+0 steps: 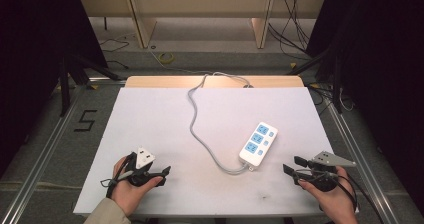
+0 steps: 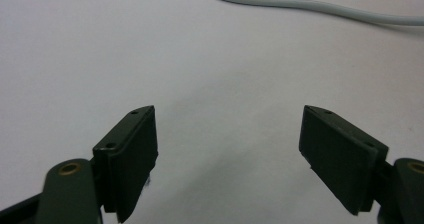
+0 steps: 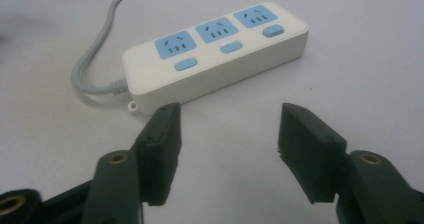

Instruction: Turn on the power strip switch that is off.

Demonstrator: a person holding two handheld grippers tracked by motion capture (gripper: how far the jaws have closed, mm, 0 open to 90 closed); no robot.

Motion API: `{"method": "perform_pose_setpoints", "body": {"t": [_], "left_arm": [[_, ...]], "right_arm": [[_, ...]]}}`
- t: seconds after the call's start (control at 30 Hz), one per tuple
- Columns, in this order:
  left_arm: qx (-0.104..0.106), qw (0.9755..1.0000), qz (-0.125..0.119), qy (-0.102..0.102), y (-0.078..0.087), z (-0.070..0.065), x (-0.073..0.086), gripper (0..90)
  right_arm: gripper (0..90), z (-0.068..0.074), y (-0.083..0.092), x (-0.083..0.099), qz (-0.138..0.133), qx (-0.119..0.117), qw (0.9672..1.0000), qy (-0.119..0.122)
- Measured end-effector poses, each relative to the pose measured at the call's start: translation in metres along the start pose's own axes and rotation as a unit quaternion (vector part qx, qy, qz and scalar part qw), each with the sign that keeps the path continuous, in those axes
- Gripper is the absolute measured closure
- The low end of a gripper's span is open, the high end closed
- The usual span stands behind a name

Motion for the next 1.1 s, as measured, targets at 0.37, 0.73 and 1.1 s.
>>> {"method": "perform_pose_setpoints", "body": {"t": [0.37, 0.73, 1.1], "left_arm": [[0.000, 1.0000, 0.001, -0.002, 0.000, -0.001, 0.000, 24.4], [0.000, 1.0000, 0.000, -0.003, 0.000, -0.002, -0.001, 24.8], [0.000, 1.0000, -0.001, -0.005, 0.000, -0.002, -0.001, 25.1]], "right_arm": [[87.6, 0.006, 0.008, -0.006, 0.032, 0.032, 0.9983, 0.036], [90.0, 0.007, 0.011, -0.013, 0.051, 0.045, 0.9967, 0.045], [90.0, 0.008, 0.008, -0.021, 0.073, 0.056, 0.9947, 0.046]]}}
Point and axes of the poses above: each handheld gripper's, and its own axes: y roughly backward along the jaws, x roughly out of its underside, z roughly to its left, the point moved 2 cm from there along -y, roughly forward along the jaws, and after that the axes turned 15 degrees about -y, right-handed, at the moved point
